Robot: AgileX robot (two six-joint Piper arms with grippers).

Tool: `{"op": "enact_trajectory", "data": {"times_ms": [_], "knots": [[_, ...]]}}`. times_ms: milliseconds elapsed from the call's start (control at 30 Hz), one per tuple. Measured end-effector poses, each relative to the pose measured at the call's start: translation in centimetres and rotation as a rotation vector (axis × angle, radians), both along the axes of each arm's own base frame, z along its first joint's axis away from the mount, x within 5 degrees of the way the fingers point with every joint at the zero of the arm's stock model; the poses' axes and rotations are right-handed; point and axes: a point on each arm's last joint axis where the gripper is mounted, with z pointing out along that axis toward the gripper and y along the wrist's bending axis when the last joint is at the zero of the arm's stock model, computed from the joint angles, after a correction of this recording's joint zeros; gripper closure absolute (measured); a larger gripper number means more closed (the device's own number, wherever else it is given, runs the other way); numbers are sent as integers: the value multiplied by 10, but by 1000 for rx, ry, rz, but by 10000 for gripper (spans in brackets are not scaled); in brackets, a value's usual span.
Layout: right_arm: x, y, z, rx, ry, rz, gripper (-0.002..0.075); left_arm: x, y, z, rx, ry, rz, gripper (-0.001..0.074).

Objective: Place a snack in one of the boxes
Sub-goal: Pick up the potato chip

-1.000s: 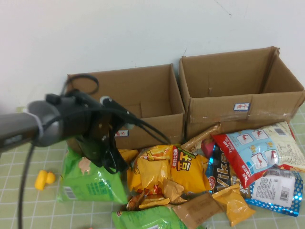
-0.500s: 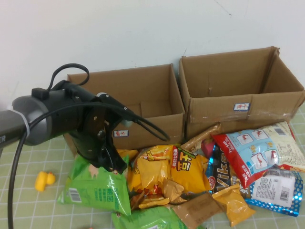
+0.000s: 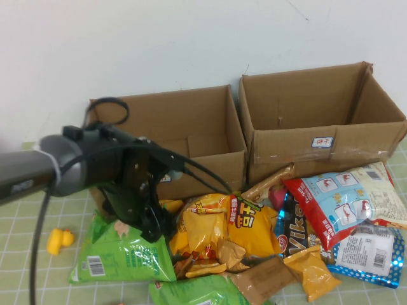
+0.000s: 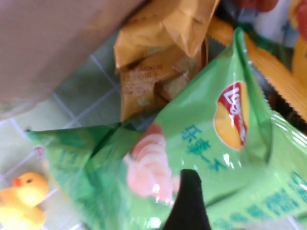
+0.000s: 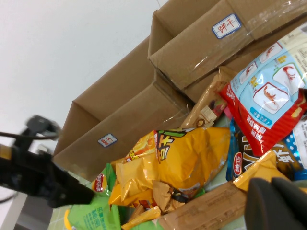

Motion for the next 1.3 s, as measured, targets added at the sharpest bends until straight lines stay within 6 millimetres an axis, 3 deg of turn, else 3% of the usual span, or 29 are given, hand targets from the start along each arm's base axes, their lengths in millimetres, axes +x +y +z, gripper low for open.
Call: {"op": "enact_trajectory", "data": {"times_ms": [167,333,667,733,900,1000,1133,1300], "knots": [[0,0,0,0,1,1,728,10,-4,-26,-14,-20,46,227],[0,0,0,0,1,1,728,18,-6,-34,-17,-81,47,225],[0,0,0,-10,-6,7,728,30,-7,-58,23,-44,69,235],[0,0,0,-11,-6,7,728,31,-6,-59,24,-43,70,286],[0,0,0,-11,-6,7,728,33,-6,-58,26,-47,63,637],[0,0,0,-11,-6,7,728,32,-5,-58,39,-34,54,704],[0,0,0,-11,-6,7,728,28,-2,-41,64,-30,20,728],[0,0,0,-13,-7,8,728,20,2,21,20,-160,-18,734]]}}
